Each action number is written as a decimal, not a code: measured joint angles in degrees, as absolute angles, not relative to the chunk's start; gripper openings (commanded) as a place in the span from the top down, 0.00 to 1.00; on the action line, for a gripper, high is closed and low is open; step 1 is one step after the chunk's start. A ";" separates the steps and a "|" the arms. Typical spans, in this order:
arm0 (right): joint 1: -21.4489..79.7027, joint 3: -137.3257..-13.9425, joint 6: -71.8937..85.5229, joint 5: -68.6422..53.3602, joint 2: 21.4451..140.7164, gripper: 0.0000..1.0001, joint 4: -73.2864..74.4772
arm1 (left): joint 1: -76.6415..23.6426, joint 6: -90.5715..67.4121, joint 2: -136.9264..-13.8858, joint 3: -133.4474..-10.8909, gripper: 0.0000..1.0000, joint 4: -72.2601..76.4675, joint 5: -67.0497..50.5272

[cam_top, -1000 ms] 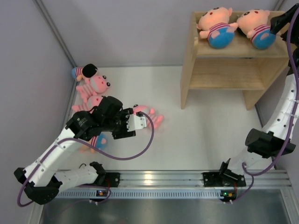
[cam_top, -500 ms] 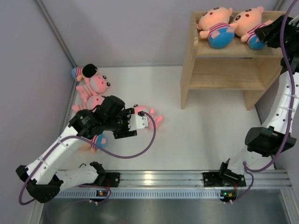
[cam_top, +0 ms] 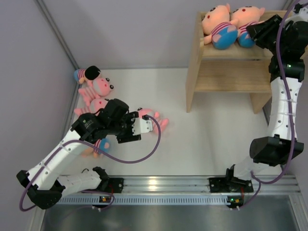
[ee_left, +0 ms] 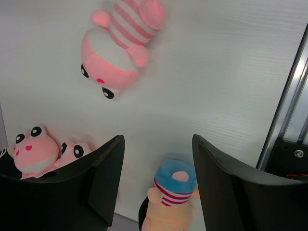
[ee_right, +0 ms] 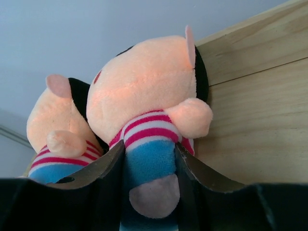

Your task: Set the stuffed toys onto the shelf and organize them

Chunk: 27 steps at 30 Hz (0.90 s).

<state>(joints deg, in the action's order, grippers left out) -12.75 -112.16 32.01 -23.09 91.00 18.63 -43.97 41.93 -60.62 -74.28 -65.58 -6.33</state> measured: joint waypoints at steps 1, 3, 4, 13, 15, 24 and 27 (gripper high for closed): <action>-12.21 -112.12 32.40 -22.35 91.00 0.59 18.59 | -43.97 41.93 -60.53 -74.13 0.36 -65.58 -6.31; -11.55 -111.77 32.86 -20.97 90.76 0.51 18.35 | -43.97 41.93 -60.40 -73.80 0.36 -65.58 -6.31; -11.35 -111.55 33.10 -20.53 90.54 0.49 18.33 | -43.97 41.93 -60.38 -73.63 0.36 -65.63 -6.31; -10.13 -109.54 30.79 -14.61 87.20 0.21 19.35 | -43.97 41.87 -60.12 -72.93 0.36 -65.52 -5.67; -9.82 -109.62 29.47 -13.19 86.30 0.19 20.29 | -43.97 41.43 -60.16 -72.51 0.33 -65.32 -4.82; -9.52 -109.91 22.98 -9.45 79.55 0.17 22.31 | -36.14 35.38 -70.13 -71.40 0.30 -56.29 2.02; -9.52 -108.90 20.97 -9.28 75.42 0.17 21.71 | -28.45 33.28 -78.39 -73.71 0.31 -53.21 2.52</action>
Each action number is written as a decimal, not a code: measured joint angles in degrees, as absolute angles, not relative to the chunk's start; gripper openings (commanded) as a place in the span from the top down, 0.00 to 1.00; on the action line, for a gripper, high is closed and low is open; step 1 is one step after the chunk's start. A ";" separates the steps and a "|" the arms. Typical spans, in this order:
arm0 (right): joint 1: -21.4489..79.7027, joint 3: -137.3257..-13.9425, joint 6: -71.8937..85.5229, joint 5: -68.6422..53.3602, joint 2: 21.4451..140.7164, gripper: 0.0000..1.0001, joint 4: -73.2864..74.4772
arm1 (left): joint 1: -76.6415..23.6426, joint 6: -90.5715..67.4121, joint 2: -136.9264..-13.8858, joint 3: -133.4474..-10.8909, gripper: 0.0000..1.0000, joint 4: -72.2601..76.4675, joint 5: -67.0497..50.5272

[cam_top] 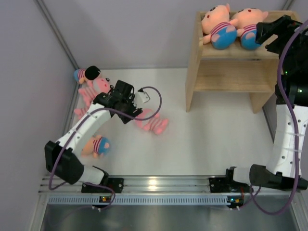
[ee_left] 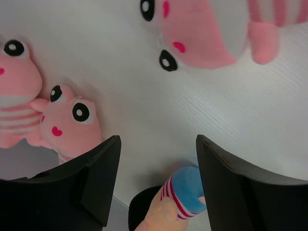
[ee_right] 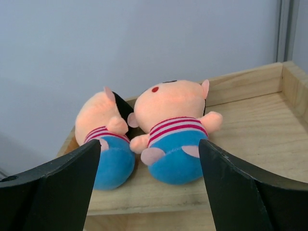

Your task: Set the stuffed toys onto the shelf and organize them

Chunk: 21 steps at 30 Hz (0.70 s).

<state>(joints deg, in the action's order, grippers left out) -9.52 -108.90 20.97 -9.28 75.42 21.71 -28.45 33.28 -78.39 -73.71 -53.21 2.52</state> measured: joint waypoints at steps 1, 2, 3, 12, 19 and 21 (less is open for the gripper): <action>-9.52 -108.25 20.34 -9.28 74.00 0.17 21.43 | -25.89 32.64 -81.36 -75.07 0.31 -52.31 2.66; -9.52 -107.57 19.59 -9.32 72.58 0.17 21.21 | -23.55 31.92 -84.27 -76.34 0.31 -51.22 2.79; -9.50 -107.13 19.05 -9.41 71.48 0.17 20.84 | -21.28 31.07 -87.31 -78.15 0.31 -50.37 3.09; -9.32 -95.15 16.25 -10.98 65.28 0.18 15.25 | -6.44 22.11 -109.51 -103.53 0.29 -42.48 11.18; -6.15 -84.18 14.26 -10.52 60.99 0.20 12.08 | -1.10 17.98 -131.04 -125.97 0.21 -34.11 22.46; -4.78 -82.35 13.30 -9.89 59.27 0.21 10.98 | -1.28 18.50 -137.19 -130.30 0.15 -31.11 26.39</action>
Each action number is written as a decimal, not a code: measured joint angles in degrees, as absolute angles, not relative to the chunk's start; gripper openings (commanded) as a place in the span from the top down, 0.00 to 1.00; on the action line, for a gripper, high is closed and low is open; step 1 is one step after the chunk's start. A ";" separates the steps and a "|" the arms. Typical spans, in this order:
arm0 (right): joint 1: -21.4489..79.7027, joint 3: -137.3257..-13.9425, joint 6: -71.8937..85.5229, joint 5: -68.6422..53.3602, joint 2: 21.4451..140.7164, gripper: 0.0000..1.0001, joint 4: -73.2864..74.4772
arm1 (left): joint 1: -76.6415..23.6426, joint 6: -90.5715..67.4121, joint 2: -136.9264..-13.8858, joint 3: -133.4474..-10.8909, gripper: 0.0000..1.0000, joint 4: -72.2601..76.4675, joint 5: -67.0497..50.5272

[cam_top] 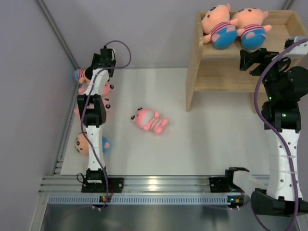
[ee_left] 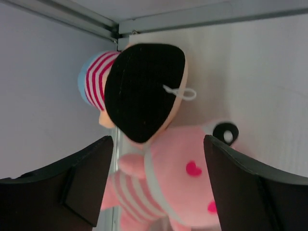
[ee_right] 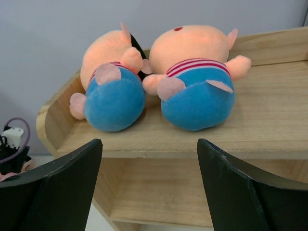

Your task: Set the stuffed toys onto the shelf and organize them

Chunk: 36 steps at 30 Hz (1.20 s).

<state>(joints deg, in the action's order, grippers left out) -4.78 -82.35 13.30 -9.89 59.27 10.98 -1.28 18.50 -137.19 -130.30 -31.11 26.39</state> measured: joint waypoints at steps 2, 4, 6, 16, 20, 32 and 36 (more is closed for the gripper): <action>-3.25 -81.10 12.14 -8.91 57.67 0.21 9.93 | -1.61 20.16 -141.73 -132.64 0.07 -26.87 29.47; -1.45 -80.29 10.41 -7.25 56.29 0.21 8.69 | -1.83 22.50 -145.47 -133.40 0.04 -22.35 32.42; 1.65 -79.92 8.88 -5.85 55.48 0.21 8.27 | -1.89 24.93 -148.31 -133.99 0.02 -19.27 34.22; 12.19 -79.50 0.38 4.25 55.22 0.21 10.33 | 2.24 27.22 -151.79 -137.84 0.02 -10.28 33.61; 14.35 -79.55 -1.45 6.87 56.45 0.22 11.29 | 3.68 28.16 -151.79 -138.02 0.01 -7.25 33.58; 22.37 -79.79 -5.58 12.10 61.41 0.21 13.67 | 6.17 23.86 -151.68 -134.19 0.02 -7.16 24.45; 24.25 -80.05 -6.92 14.28 61.52 0.21 13.76 | 7.33 23.31 -151.81 -134.39 0.10 -8.08 23.07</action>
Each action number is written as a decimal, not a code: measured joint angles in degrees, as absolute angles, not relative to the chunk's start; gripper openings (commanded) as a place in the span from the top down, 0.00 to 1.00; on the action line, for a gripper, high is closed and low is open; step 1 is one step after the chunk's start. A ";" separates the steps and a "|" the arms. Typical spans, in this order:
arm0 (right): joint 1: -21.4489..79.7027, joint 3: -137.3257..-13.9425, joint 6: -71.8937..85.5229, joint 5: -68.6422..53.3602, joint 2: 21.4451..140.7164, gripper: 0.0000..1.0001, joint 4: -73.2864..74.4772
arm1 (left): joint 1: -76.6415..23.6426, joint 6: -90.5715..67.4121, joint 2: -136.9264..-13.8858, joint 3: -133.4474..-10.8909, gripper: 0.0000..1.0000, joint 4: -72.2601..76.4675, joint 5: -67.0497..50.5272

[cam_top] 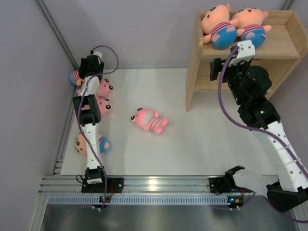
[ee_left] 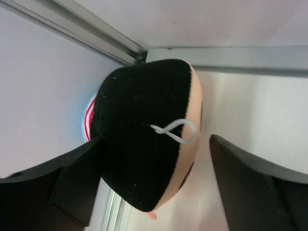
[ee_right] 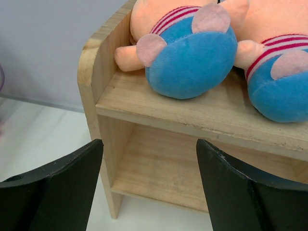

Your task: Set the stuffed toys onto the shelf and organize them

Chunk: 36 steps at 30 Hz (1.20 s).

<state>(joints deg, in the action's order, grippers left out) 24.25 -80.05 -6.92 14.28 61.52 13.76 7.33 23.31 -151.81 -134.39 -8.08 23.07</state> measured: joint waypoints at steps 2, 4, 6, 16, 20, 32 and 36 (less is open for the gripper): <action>24.99 -80.05 -7.49 15.25 61.52 0.21 13.80 | 7.62 22.61 -152.22 -135.33 0.40 -8.08 23.09; 25.30 -80.07 -7.84 15.86 61.52 0.21 13.82 | 7.84 21.98 -152.42 -135.90 0.76 -8.14 22.98; 25.39 -80.34 -7.99 16.27 61.52 0.21 14.22 | 8.10 21.50 -152.42 -135.96 0.93 -8.21 22.57; 25.89 -80.75 -7.75 16.23 60.07 0.21 14.63 | 8.34 19.18 -144.38 -125.78 1.00 -9.06 16.97; 26.17 -80.75 -7.38 15.88 58.08 0.21 15.42 | 7.46 18.31 -135.59 -116.77 1.00 -10.44 13.47; 27.75 -86.06 -9.10 3.40 58.11 0.21 25.67 | -5.02 11.79 -108.38 -97.65 1.00 -13.76 -0.73; 33.47 -85.58 -11.11 -0.56 60.90 0.21 27.59 | -7.68 6.11 -100.97 -96.82 1.00 -17.85 -9.21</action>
<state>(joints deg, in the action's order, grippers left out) 33.47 -85.58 -11.11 -0.56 60.90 27.59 -7.68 6.11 -100.97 -96.82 -17.85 -9.21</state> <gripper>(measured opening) 0.789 0.146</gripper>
